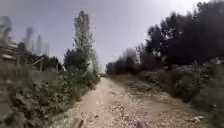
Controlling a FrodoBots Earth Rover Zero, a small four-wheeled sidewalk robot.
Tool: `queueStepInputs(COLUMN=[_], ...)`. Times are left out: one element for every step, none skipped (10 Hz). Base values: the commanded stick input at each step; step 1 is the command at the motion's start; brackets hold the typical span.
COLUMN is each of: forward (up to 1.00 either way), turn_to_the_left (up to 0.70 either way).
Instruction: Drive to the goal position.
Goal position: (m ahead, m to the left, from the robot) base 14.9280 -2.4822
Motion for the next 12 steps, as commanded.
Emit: queueStepInputs(forward=[0.85,0.85,0.85,0.85,0.85,0.85,0.85,0.85,0.85,0.85,0.85,0.85], turn_to_the_left=[0.0,0.0,0.0,0.0,0.0,0.0,0.0,0.0,0.0,0.0,0.0,0.0])
